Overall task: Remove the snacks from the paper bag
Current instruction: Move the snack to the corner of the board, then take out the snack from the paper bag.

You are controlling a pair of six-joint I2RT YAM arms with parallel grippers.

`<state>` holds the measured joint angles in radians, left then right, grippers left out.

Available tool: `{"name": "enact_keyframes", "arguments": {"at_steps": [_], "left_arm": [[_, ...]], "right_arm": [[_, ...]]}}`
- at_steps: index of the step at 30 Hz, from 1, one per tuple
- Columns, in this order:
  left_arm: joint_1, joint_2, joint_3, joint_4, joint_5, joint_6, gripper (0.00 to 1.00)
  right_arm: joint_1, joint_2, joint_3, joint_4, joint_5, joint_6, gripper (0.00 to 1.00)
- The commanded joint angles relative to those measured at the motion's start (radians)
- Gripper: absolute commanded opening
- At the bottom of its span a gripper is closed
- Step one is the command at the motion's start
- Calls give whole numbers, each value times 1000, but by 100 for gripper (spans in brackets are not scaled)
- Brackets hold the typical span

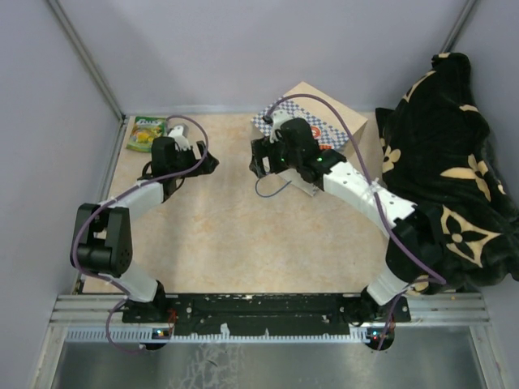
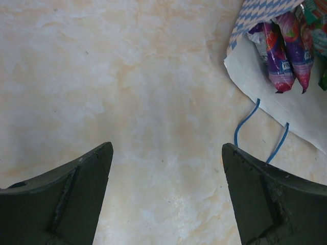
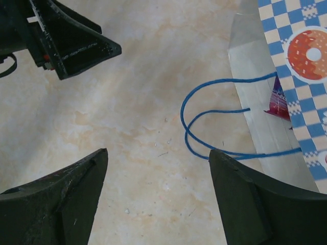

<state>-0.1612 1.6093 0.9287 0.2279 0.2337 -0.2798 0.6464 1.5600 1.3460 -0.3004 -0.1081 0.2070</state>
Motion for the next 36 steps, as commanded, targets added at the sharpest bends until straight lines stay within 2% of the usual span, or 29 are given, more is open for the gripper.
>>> {"name": "enact_keyframes", "arguments": {"at_steps": [1, 8, 11, 15, 18, 21, 25, 31, 36], "left_arm": [[1, -67, -44, 40, 80, -8, 93], [-3, -124, -200, 194, 208, -131, 92], [-9, -123, -228, 212, 213, -135, 92], [-21, -112, -246, 232, 210, -142, 92], [-47, -81, -242, 253, 205, -153, 92], [-86, -36, -212, 264, 191, -157, 92], [-132, 26, -158, 280, 181, -172, 91], [-201, 116, -60, 309, 172, -216, 91], [-236, 197, 5, 412, 169, -363, 89]], "right_arm": [[9, 128, 127, 5, -1, -36, 81], [10, 324, 256, -63, 10, -60, 79], [11, 347, 261, -67, -15, -61, 74], [11, 324, 228, -35, -58, -44, 48], [10, 286, 210, -22, -79, -37, 24], [11, 247, 210, -36, -82, -40, 10], [10, 187, 207, -50, -67, -54, 6], [2, 124, 213, -64, -34, -76, 7], [-20, 105, 234, -68, -24, -88, 8]]}}
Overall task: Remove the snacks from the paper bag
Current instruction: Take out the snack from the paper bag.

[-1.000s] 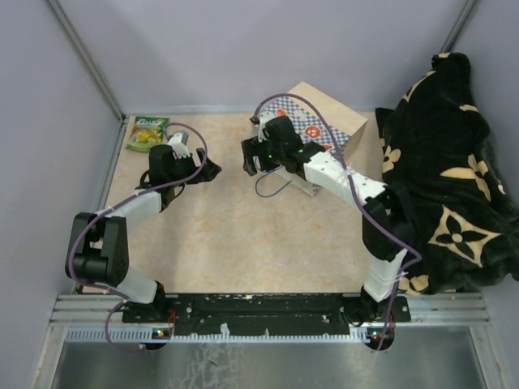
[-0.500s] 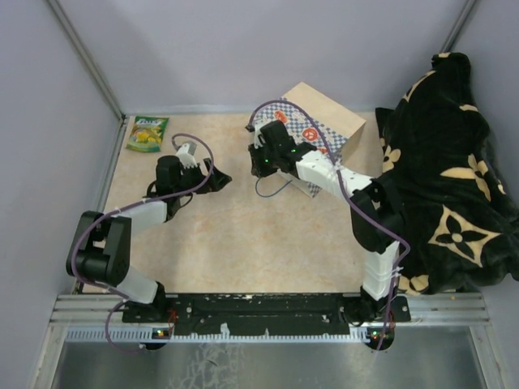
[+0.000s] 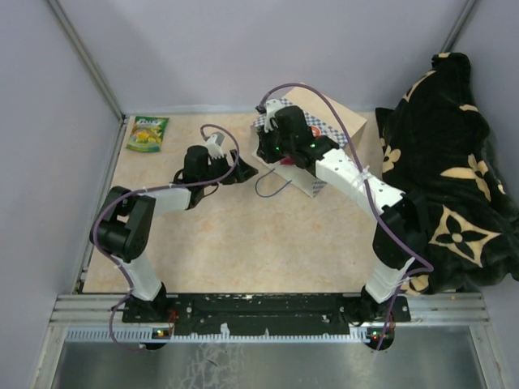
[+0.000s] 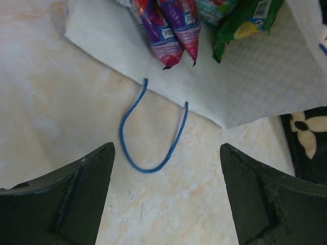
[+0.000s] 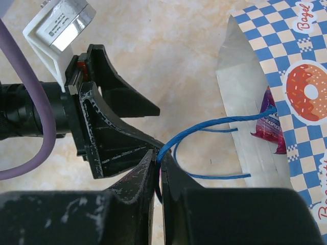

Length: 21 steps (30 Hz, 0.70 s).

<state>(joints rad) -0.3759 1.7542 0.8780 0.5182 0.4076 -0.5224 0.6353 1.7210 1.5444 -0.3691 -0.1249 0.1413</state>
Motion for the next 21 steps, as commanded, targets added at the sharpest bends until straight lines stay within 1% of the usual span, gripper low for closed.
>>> {"name": "enact_keyframes", "arguments": {"at_steps": [1, 4, 7, 10, 15, 21], "left_arm": [[-27, 73, 67, 152, 4, -160, 88], [-48, 141, 108, 273, 41, -271, 85], [-79, 210, 163, 320, 21, -357, 79], [-112, 278, 213, 338, -48, -420, 78], [-164, 367, 303, 347, -170, -473, 77], [-190, 442, 379, 328, -318, -540, 73]], "right_arm": [[-14, -54, 44, -3, -5, -25, 8], [-26, -50, 65, -9, 3, -29, 9], [-37, -49, 76, -6, 8, -27, 9], [-43, -53, 86, -6, 16, -22, 8], [-51, -61, 92, -4, 32, -21, 9], [-58, -104, 85, -8, 43, -25, 8]]}}
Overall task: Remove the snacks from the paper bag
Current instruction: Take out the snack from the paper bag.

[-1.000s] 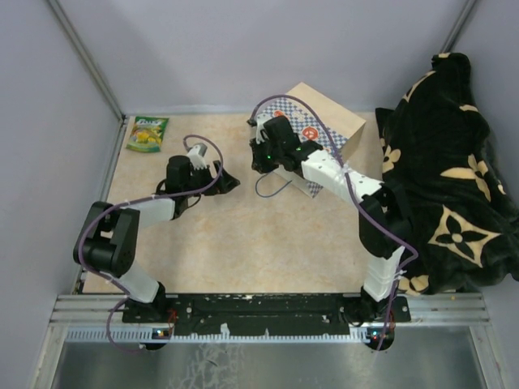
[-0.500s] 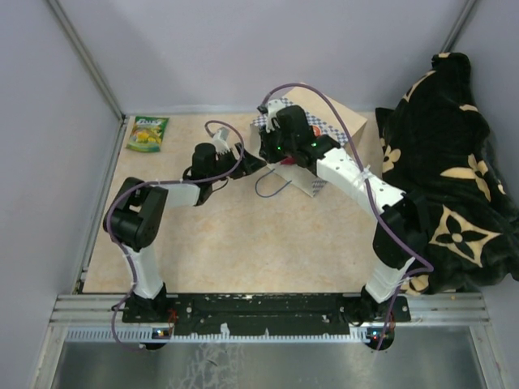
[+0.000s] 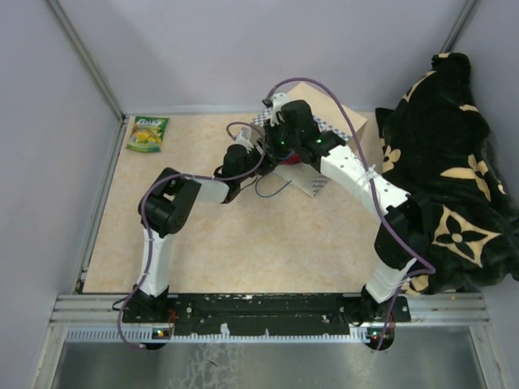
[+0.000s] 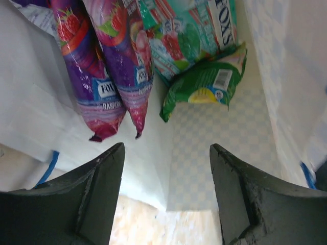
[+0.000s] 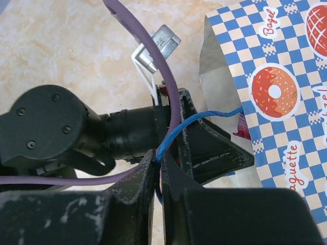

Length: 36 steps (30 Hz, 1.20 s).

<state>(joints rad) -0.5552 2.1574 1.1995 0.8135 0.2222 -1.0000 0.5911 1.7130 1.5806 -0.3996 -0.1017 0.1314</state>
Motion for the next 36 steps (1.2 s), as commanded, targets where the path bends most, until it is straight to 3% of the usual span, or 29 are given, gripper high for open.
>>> {"name": "enact_keyframes", "arguments": {"at_steps": [1, 26, 32, 36], "left_arm": [[-15, 47, 70, 20, -153, -61, 72], [-95, 310, 447, -172, -324, 6, 61], [-107, 362, 543, -170, -364, 22, 45], [-107, 373, 570, -140, -360, 42, 18]], "right_arm": [[-15, -101, 46, 24, 21, -16, 8], [-61, -145, -10, 49, -6, -14, 9], [-70, -163, -42, 73, -23, -4, 9], [-75, -169, -43, 70, -29, -2, 9]]}}
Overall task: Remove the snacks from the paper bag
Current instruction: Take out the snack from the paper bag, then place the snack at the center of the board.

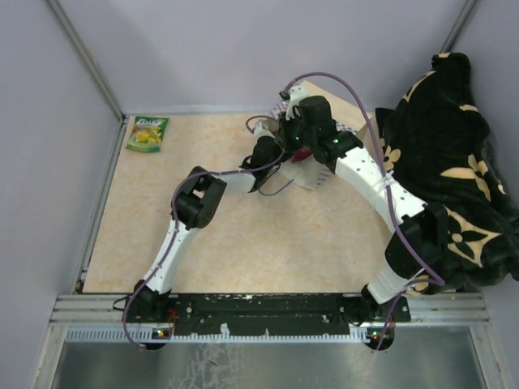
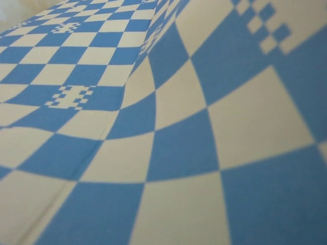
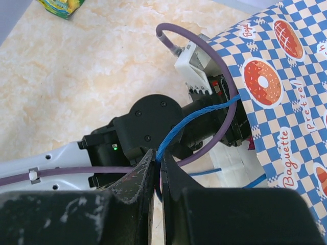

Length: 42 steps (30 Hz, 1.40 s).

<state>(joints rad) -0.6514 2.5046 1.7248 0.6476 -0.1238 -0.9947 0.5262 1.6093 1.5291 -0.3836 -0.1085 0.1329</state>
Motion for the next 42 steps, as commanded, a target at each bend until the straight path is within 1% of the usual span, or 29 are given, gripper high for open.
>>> {"name": "enact_keyframes", "arguments": {"at_steps": [1, 3, 5, 7, 14, 20, 27, 31, 33, 35, 38, 39, 42], "left_arm": [[-11, 21, 45, 26, -12, 47, 11], [-11, 3, 33, 30, -5, 73, 3], [-11, -30, -8, 51, 10, 103, 1], [-11, -79, -73, 80, 27, 122, 1], [-13, -288, -373, 237, 94, 194, 1], [-13, -472, -533, 284, 193, 329, 2], [-9, -688, -739, 296, 269, 449, 3], [16, -834, -889, 240, 379, 560, 5], [36, -922, -964, 179, 429, 609, 6], [51, -1002, -1032, 93, 437, 656, 6], [64, -1121, -1125, -61, 429, 734, 4], [66, -1160, -1149, -138, 413, 754, 4], [68, -1251, -1189, -344, 281, 765, 4]], "right_arm": [[-12, -68, 9, 54, -21, -3, 9], [-15, -72, 7, 56, -23, -1, 9], [-17, -75, 7, 55, -24, 2, 8], [-17, -80, 3, 57, -24, 4, 9], [-21, -92, -10, 67, -19, 19, 8], [-23, -108, -21, 72, -19, 32, 8], [-23, -140, -31, 67, -13, 39, 8], [-24, -163, -41, 58, -6, 33, 8], [-25, -176, -53, 60, -5, 30, 9], [-24, -184, -63, 64, -11, 30, 10], [-25, -178, -71, 69, -26, 33, 11], [-25, -175, -74, 72, -28, 35, 11], [-25, -156, -80, 78, -47, 46, 14]]}}
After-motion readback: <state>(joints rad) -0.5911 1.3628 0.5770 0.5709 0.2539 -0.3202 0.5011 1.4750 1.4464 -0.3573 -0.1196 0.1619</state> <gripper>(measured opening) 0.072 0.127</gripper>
